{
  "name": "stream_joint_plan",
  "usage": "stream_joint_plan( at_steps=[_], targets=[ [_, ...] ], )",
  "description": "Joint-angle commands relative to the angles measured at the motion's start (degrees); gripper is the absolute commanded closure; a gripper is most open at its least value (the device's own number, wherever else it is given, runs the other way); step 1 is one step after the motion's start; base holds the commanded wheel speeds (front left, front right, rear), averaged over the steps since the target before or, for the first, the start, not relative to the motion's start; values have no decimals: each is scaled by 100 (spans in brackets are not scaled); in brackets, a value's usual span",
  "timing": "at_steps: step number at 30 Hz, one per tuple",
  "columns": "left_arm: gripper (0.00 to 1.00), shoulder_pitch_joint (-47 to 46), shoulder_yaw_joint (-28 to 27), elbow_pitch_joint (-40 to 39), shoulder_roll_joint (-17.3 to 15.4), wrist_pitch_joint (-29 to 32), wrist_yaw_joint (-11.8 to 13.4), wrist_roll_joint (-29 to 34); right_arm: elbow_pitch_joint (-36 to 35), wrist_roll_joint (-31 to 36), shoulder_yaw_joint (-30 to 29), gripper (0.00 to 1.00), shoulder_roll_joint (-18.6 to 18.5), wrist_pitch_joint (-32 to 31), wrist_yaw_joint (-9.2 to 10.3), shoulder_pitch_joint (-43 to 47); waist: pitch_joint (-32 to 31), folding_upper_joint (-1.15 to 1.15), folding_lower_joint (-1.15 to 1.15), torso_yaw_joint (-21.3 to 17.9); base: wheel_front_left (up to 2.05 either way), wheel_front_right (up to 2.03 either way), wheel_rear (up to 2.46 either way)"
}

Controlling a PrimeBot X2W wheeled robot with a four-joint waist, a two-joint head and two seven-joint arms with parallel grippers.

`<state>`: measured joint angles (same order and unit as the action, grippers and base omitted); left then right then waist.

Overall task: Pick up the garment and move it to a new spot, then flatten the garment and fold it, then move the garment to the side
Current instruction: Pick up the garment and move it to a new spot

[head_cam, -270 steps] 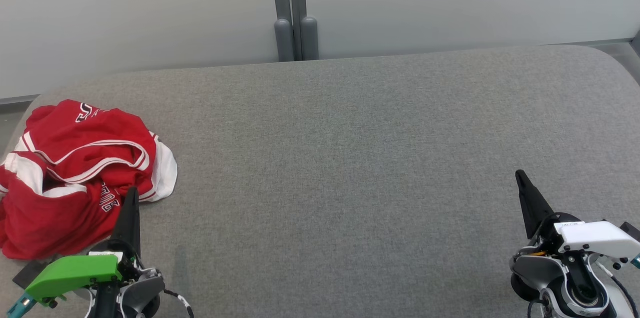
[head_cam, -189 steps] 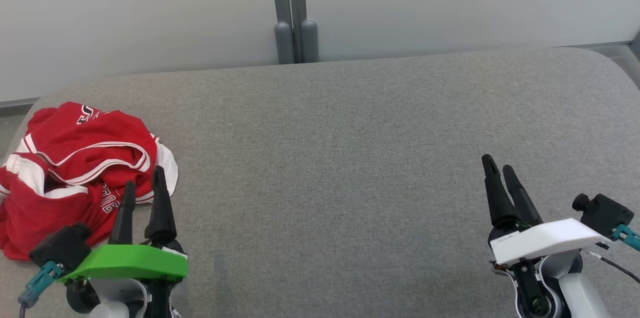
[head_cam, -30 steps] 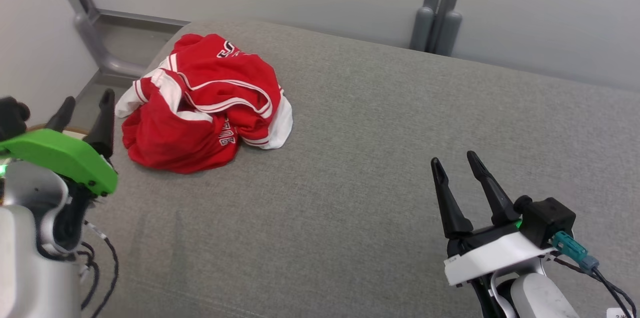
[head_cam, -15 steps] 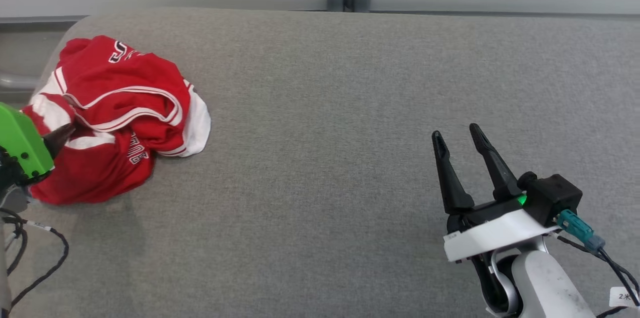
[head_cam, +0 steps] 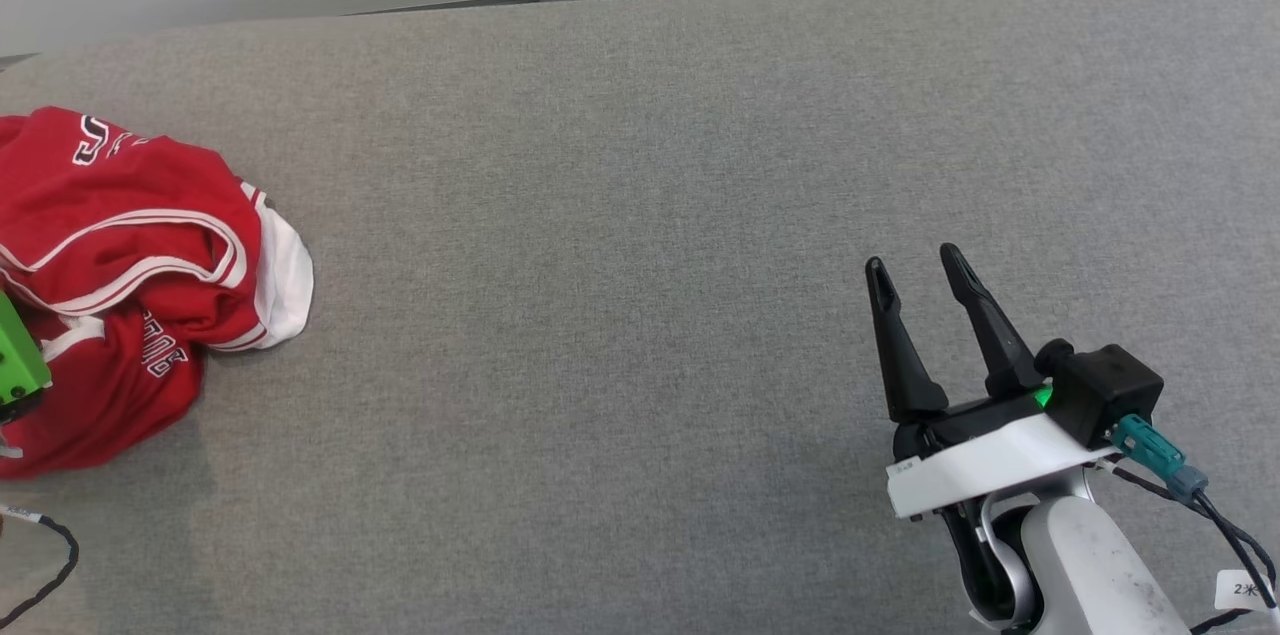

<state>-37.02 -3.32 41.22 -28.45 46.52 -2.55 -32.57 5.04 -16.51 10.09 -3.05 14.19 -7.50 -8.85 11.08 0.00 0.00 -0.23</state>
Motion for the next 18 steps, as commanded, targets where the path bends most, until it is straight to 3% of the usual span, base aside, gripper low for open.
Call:
stream_joint_plan(
  at_steps=[1,9,18],
  targets=[
    [100,-80,42,-7,-74,-66,-54,45,15,-13,-3,0,-5,24,2,22,-98,0,0,79,0,0,0],
    [100,-334,352,-649,-277,-359,-320,248,116,-113,8,0,2,59,1,121,-451,0,0,273,0,0,0],
    [100,-800,1012,-2349,-341,-468,-487,119,156,-231,-144,0,7,87,1,343,-904,0,0,262,0,0,0]
  ],
)
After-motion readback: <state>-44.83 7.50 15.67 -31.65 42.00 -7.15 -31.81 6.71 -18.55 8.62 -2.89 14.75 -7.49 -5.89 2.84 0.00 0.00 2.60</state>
